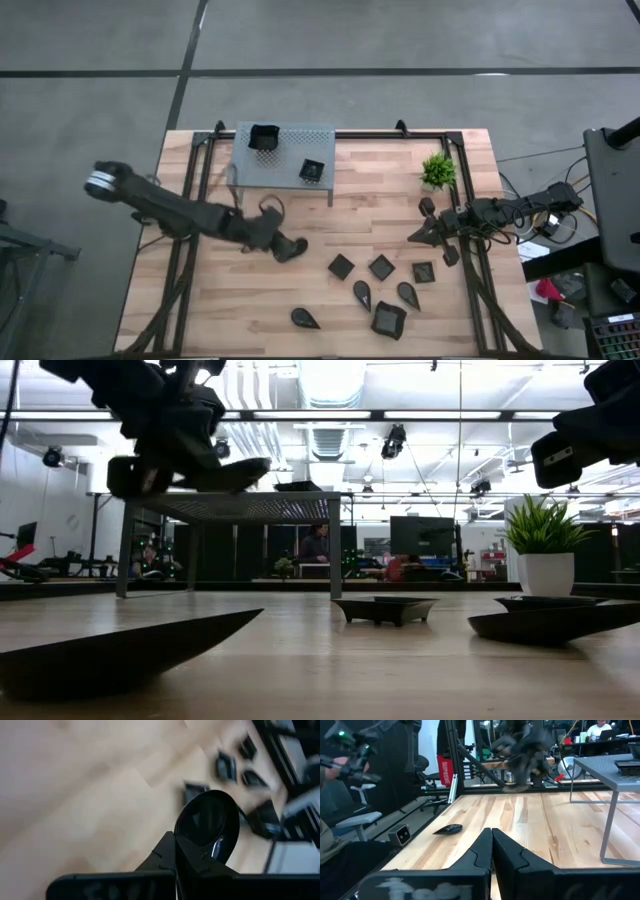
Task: Pick & Place Mini shaped plates
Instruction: Put the black leaf-shaped plate on the shelf
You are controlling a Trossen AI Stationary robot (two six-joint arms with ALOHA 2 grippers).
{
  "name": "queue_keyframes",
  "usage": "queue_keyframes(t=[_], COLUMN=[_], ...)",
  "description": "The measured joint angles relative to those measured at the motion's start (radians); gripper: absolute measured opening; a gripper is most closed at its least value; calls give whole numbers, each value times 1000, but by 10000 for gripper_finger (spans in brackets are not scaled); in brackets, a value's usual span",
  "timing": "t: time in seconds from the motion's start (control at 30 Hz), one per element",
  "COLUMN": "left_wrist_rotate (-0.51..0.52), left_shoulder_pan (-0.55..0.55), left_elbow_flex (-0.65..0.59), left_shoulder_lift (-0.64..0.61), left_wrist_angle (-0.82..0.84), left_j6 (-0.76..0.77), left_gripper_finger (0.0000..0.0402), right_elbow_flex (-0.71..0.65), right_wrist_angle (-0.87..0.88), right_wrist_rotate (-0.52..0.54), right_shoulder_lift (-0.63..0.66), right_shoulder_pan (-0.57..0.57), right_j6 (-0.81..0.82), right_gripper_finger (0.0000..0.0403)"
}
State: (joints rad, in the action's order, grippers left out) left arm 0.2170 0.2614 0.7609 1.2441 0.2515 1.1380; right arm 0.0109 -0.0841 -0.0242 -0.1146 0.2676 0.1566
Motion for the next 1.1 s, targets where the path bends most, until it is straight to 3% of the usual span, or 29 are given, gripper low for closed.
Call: queue_keyframes(t=[0.13,0.27,0.47,0.67,0.97,1.1], left_wrist_rotate=[1,6,-17,-95,-178,-197], left_shoulder_pan=[-115,-230,-384,-515,-662,-700], left_elbow_flex=[0,0,27,123,305,353], left_shoulder_lift=[-134,-245,-309,-281,-174,-115], left_wrist_angle=[131,160,164,209,513,546], left_j6=[-48,-101,-167,-251,-333,-355], left_gripper_finger=[0,0,0,0,0,0], right_elbow_flex=[0,0,0,0,0,0], right_wrist_angle=[0,0,0,0,0,0], right_wrist_rotate=[0,0,0,0,0,0], right_shoulder_lift=[0,0,0,0,0,0], right_shoulder_pan=[0,0,0,0,0,0], right_j6=[0,0,0,0,0,0], right_gripper_finger=[8,8,8,8,8,8])
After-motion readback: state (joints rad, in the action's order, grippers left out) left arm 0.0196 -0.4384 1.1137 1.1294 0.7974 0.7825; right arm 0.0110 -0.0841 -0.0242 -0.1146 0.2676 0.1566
